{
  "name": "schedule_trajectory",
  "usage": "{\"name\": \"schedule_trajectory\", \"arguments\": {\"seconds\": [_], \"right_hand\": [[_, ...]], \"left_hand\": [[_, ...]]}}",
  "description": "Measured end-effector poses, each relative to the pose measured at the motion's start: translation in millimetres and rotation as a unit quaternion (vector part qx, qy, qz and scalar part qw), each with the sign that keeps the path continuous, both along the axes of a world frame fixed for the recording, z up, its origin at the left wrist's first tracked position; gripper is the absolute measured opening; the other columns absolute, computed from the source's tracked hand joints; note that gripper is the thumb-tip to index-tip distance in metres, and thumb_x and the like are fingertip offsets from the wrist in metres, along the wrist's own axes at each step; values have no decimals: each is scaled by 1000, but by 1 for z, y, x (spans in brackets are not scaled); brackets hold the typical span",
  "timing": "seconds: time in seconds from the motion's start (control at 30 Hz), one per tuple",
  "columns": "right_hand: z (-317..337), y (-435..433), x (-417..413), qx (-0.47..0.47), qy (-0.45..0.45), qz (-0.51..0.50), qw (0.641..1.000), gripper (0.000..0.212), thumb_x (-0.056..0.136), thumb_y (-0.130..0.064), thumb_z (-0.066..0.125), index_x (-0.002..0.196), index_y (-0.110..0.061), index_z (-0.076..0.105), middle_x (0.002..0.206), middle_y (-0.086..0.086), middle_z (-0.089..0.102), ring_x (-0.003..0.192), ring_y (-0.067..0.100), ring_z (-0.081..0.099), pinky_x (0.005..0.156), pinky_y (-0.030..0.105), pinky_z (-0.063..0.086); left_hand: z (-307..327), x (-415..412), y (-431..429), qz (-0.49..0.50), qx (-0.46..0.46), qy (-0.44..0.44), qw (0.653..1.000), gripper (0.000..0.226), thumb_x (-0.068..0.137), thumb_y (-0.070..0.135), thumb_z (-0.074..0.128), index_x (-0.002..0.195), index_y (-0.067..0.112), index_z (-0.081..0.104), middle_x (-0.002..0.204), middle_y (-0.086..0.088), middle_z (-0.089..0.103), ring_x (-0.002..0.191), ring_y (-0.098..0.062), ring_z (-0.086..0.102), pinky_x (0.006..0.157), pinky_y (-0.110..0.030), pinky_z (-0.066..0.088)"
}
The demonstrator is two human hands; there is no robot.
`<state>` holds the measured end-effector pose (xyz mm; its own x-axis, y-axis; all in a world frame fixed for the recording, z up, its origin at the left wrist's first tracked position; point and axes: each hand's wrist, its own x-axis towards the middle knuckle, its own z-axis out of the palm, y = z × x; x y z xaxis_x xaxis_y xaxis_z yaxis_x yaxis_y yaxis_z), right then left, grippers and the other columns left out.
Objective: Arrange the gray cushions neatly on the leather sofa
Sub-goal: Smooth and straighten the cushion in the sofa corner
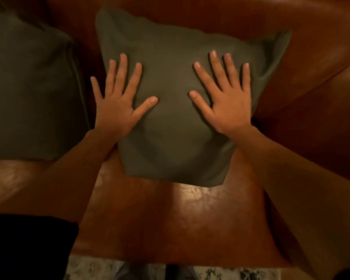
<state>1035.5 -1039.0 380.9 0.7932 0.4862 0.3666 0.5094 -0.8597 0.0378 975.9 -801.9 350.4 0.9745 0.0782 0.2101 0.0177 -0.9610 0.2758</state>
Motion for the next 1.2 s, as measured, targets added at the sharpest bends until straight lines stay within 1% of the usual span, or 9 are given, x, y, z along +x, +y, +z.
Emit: {"name": "schedule_trajectory", "arguments": {"seconds": [0.2, 0.4, 0.5, 0.7, 0.8, 0.87, 1.0, 1.1, 1.2], "right_hand": [[7, 18, -21, -21, -19, -38, 999, 54, 98, -55, 26, 146, -30, 31, 153, 8, 28, 142, 34, 22, 112, 59, 9], [-5, 74, -67, -65, -39, 187, 979, 49, 94, -42, 47, 137, -19, 50, 145, 14, 42, 136, 31, 38, 107, 62, 19], [-18, 99, -78, -124, -36, 275, 953, 46, 93, -37, 51, 133, -16, 54, 142, 13, 47, 133, 30, 42, 108, 57, 24], [-30, 109, -74, -231, -66, 298, 924, 45, 92, -36, 52, 128, -10, 58, 143, 13, 46, 134, 30, 40, 109, 57, 19], [-31, 118, -75, -299, -63, 306, 902, 51, 93, -36, 49, 133, -6, 52, 145, 13, 43, 136, 29, 37, 111, 54, 17], [-32, 129, -76, -340, -52, 319, 883, 52, 92, -35, 49, 133, -3, 52, 143, 13, 46, 136, 28, 38, 112, 52, 19], [-35, 158, -74, -451, -11, 352, 820, 55, 96, -37, 40, 138, -2, 44, 145, 16, 42, 140, 30, 30, 115, 50, 9], [-46, 175, -71, -506, 6, 354, 787, 62, 100, -42, 20, 149, -6, 17, 157, 15, 18, 146, 27, 4, 114, 49, -10], [-54, 180, -70, -526, -2, 361, 770, 64, 99, -48, 11, 151, -11, 6, 158, 13, 13, 147, 26, 1, 113, 53, -12]], "left_hand": [[-14, -50, -15, 109, -149, 37, 982, 75, 92, 55, 29, 149, 14, 3, 158, -11, -2, 145, -26, 4, 112, -58, 10], [-48, -94, -9, 43, -198, 83, 976, 81, 91, 47, 48, 148, 11, 3, 157, -15, -2, 144, -30, 9, 111, -57, 19], [-70, -106, -8, 56, -303, 83, 948, 73, 94, 37, 47, 148, 15, 3, 157, -13, -1, 144, -26, 8, 115, -41, 16], [-117, -120, -1, 138, -449, 162, 868, 73, 92, 53, 41, 149, 29, 2, 158, 1, 9, 143, -15, 13, 106, -21, 13], [-135, -122, -3, 197, -548, 185, 792, 60, 96, 52, 32, 149, 30, 13, 157, 3, 15, 142, -16, 17, 110, -23, 8], [-144, -119, -5, 263, -662, 187, 677, 52, 98, 48, 29, 146, 28, 25, 153, 0, 28, 139, -22, 27, 115, -37, 19], [-156, -112, -2, 359, -769, 175, 500, 33, 100, 21, 36, 127, 11, 51, 119, -8, 57, 95, -17, 57, 77, -29, 49], [-164, -107, 6, 330, -764, 144, 535, 30, 96, 3, 42, 123, 3, 55, 91, -8, 60, 70, -10, 54, 64, -22, 46], [-171, -105, 11, 289, -729, 133, 606, 27, 89, -2, 54, 115, 0, 62, 93, -15, 67, 78, -18, 61, 74, -26, 52]]}}
